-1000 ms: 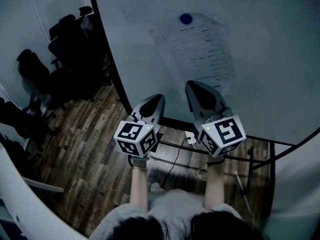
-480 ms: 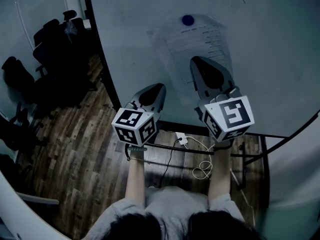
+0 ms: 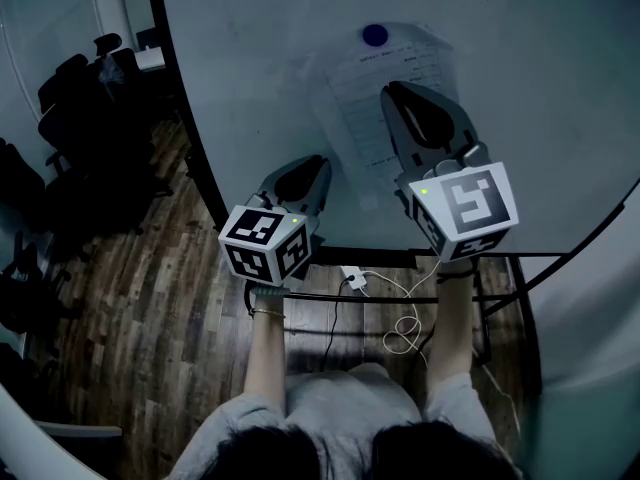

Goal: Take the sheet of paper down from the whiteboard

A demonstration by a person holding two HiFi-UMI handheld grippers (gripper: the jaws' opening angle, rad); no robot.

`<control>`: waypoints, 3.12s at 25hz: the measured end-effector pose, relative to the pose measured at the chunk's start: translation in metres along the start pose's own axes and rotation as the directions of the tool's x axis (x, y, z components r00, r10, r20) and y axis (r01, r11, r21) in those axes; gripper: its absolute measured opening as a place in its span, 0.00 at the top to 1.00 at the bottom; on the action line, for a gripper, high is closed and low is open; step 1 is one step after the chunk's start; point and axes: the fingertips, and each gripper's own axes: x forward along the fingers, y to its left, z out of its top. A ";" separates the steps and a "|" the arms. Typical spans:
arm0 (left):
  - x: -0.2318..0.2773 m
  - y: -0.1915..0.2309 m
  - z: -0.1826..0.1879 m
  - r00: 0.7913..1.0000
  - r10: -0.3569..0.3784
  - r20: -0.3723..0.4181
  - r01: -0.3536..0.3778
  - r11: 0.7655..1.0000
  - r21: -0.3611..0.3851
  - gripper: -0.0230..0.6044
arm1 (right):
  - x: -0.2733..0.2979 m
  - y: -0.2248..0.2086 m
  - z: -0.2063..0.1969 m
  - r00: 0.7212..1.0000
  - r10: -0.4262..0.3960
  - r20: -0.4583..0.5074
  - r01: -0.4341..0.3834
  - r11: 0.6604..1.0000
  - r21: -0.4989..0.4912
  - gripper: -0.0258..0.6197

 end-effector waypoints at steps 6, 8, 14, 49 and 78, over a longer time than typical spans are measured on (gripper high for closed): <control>0.007 0.003 0.004 1.000 -0.022 -0.004 0.022 1.000 0.011 0.89 | 0.010 -0.012 0.007 1.000 -0.008 -0.002 0.008 0.999 -0.044 0.87; 0.009 0.003 0.007 0.999 -0.032 -0.002 0.032 0.999 0.011 0.86 | 0.018 -0.017 0.012 1.000 -0.023 -0.014 0.022 0.998 -0.060 0.84; 0.014 0.003 0.015 0.998 -0.062 -0.011 0.062 0.998 0.014 0.82 | 0.032 -0.022 0.021 0.999 -0.042 -0.023 0.039 0.994 -0.106 0.77; 0.034 -0.007 0.022 0.986 -0.166 -0.015 0.166 0.986 -0.032 0.79 | 0.064 -0.025 0.034 0.972 -0.210 -0.109 0.148 0.898 -0.415 0.72; 0.025 -0.008 0.026 0.975 -0.221 -0.008 0.220 0.974 -0.050 0.96 | 0.066 -0.026 0.034 0.972 -0.215 -0.098 0.154 0.891 -0.427 0.77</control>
